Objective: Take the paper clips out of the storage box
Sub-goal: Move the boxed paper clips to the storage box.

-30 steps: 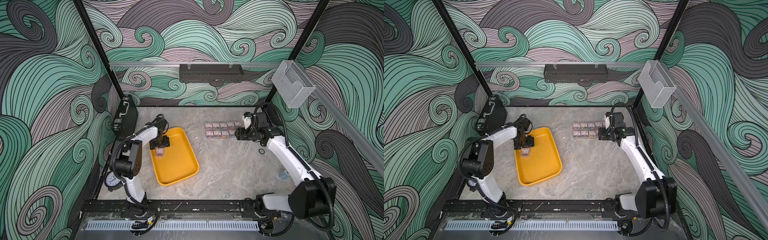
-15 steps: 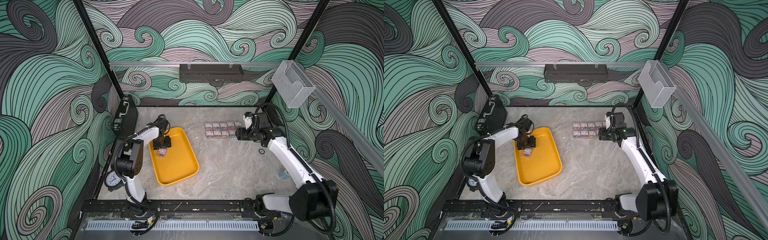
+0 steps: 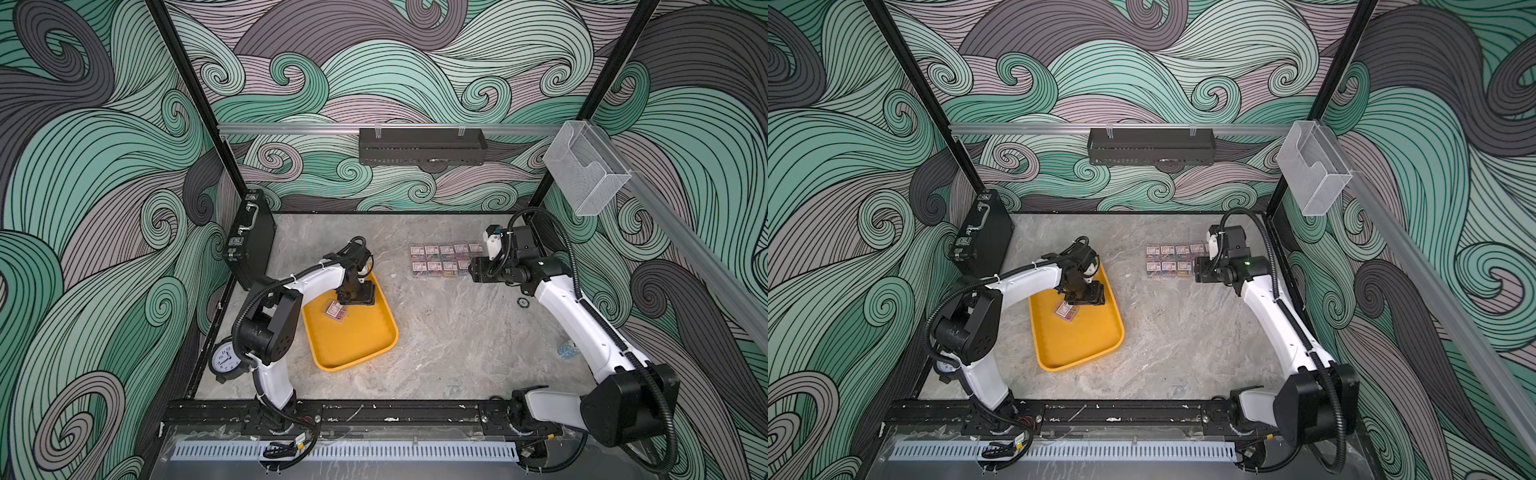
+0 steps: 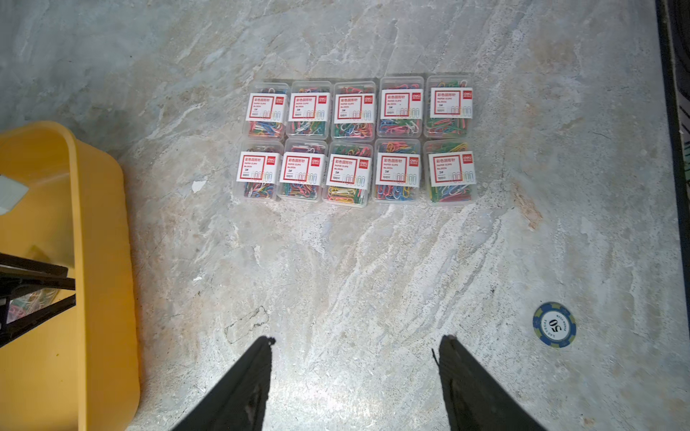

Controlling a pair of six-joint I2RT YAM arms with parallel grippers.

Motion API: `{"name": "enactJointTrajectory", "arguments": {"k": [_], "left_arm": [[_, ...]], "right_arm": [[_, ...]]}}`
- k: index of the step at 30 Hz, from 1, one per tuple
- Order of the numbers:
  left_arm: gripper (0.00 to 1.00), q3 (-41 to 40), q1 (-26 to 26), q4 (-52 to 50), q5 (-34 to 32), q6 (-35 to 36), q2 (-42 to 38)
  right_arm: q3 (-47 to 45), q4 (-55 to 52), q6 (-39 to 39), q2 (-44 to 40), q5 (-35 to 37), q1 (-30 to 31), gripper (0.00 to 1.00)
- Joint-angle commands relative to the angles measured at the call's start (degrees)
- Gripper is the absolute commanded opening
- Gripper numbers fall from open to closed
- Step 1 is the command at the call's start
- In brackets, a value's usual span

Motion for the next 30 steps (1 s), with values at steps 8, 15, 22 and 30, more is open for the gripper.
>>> {"name": "enactJointTrajectory", "arguments": {"k": [8,15,22,30], "left_arm": [[0.67,-4.6,3.9,-2.2,-6.7,-4.9,-16.1],[0.67,-8.2,9.9,-3.6,-9.7,-7.1,-28.1],[0.68,-13.5,17.6,-2.9,-10.7,-9.9,-36.8],[0.69,-20.0,23.7,-1.8,-8.6,-11.2,-42.5]], "right_arm": [[0.3,4.4,1.3,2.5,-0.7,12.5,0.71],[5.6,6.6,1.8,10.5,1.7,24.7,0.71],[12.7,8.9,3.4,20.0,2.5,34.6,0.71],[23.9,9.0,4.5,34.6,2.4,43.6,0.71]]}}
